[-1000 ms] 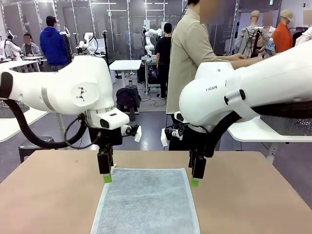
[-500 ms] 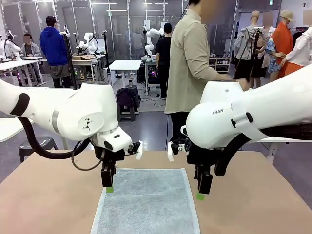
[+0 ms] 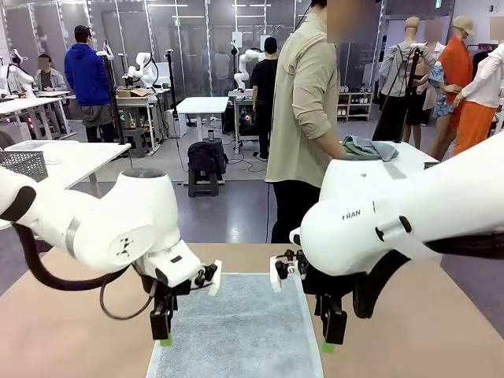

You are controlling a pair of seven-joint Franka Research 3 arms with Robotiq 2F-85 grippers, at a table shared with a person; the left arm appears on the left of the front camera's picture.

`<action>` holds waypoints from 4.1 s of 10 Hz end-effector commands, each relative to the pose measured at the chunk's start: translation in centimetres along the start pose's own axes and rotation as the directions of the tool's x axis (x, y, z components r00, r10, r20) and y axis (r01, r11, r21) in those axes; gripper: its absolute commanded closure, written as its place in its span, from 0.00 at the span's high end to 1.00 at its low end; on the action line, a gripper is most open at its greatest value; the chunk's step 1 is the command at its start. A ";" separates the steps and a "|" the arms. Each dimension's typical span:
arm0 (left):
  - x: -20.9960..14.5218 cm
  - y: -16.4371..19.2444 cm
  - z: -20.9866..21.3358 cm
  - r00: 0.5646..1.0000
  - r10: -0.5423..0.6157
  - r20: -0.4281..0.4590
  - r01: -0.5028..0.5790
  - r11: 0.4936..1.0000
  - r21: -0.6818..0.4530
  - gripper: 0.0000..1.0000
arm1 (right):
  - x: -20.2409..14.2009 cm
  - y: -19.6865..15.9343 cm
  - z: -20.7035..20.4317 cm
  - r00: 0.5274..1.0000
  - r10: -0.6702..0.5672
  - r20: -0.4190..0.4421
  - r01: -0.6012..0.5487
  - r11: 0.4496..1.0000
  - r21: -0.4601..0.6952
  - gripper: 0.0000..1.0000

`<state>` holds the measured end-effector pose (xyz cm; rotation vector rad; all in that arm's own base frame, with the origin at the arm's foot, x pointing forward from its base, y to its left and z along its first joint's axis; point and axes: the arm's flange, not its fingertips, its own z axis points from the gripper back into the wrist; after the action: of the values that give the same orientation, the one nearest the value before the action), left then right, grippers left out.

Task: Fold the towels and place them in the basket.
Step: When a person lays out a Towel with hook on the table, fold it in half twice.

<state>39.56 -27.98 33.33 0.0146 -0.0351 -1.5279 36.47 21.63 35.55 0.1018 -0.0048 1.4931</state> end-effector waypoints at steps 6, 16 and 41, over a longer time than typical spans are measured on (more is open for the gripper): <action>-2.7 -4.1 -3.3 0.998 -0.053 0.033 0.050 0.996 0.067 1.00 | -0.7 3.2 -4.7 0.999 0.033 0.020 -0.033 0.999 0.025 1.00; -1.8 -3.7 -3.3 0.999 -0.026 0.020 0.025 0.999 0.039 1.00 | -0.1 3.0 -3.8 1.000 0.016 -0.019 -0.015 1.000 0.020 1.00; -6.1 -13.6 -5.7 0.996 -0.090 0.001 0.089 0.990 0.111 0.81 | 1.3 5.8 -8.4 0.997 -0.036 -0.068 0.034 0.999 -0.034 0.68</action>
<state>33.03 -27.82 28.53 0.0774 -0.1314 -1.6326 32.59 25.40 28.78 0.0476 0.0320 1.4793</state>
